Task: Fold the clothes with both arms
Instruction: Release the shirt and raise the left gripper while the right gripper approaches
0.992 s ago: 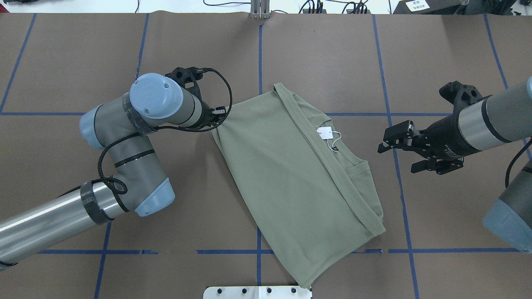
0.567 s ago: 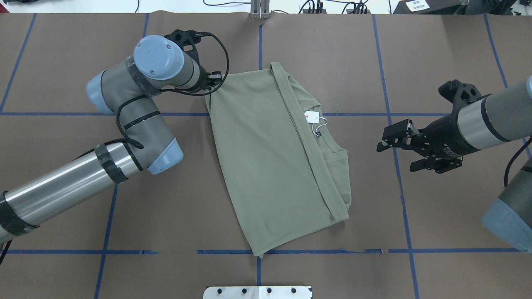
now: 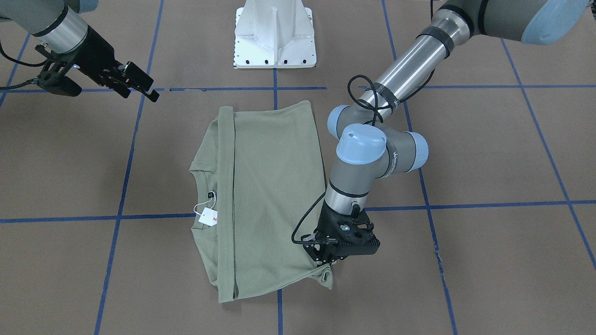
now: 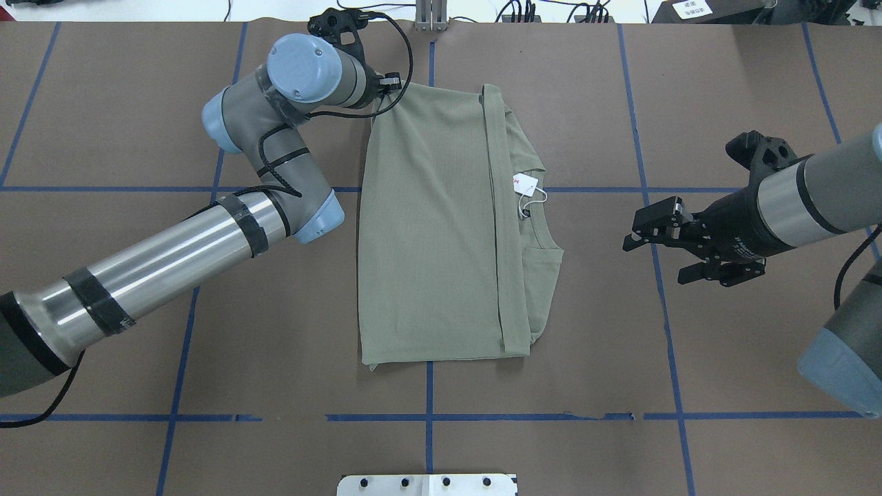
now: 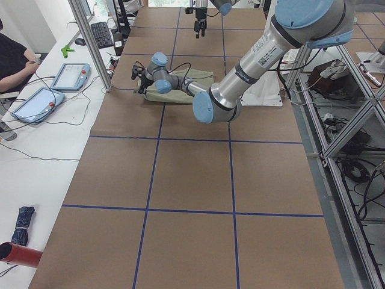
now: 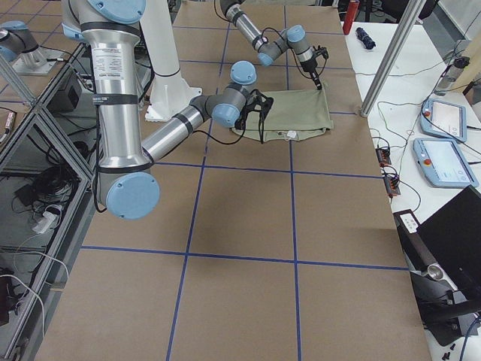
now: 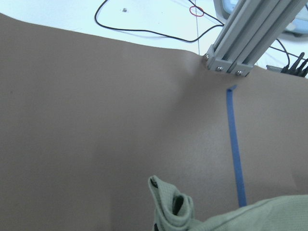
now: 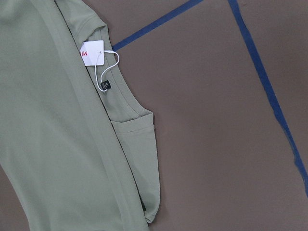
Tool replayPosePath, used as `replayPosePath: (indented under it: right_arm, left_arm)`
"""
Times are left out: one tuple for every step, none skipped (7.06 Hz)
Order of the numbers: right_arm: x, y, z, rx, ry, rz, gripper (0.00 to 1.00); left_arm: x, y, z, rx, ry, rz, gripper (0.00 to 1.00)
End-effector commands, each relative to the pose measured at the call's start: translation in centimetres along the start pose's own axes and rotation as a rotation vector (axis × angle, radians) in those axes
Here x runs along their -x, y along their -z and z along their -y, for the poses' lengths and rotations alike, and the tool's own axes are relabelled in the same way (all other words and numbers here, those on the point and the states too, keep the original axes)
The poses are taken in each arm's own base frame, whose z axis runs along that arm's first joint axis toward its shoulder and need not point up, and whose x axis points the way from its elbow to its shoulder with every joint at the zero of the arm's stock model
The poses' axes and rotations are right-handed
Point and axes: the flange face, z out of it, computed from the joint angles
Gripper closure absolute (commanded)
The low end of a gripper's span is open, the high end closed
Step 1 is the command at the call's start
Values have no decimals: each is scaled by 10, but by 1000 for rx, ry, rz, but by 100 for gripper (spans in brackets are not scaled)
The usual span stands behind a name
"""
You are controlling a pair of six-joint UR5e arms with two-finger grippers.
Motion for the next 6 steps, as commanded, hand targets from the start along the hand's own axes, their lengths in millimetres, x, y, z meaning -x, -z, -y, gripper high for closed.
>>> replayPosePath:
  right_arm:
    - [0,4,4,-9,-5,4,0]
    - [-1,6,7,-15,-11,4,0]
    - [-3,6,9,-25,-14,0,0]
    - [-4,5,13,-37,-1,-3,0]
    - [0,-1,20,-50,20,-12,0]
    - [6,-13,32,-54,32,-21,0]
  left_arm:
    - [0,-7,5,-43,-2,9,0]
    - [1,-6,9,-47,0,7,0]
    - [12,0,33,-41,1,6,0]
    - [28,7,54,6,-38,-3,0]
    - [58,9,45,38,-40,0,0]
    - [86,30,33,84,-39,-38,0]
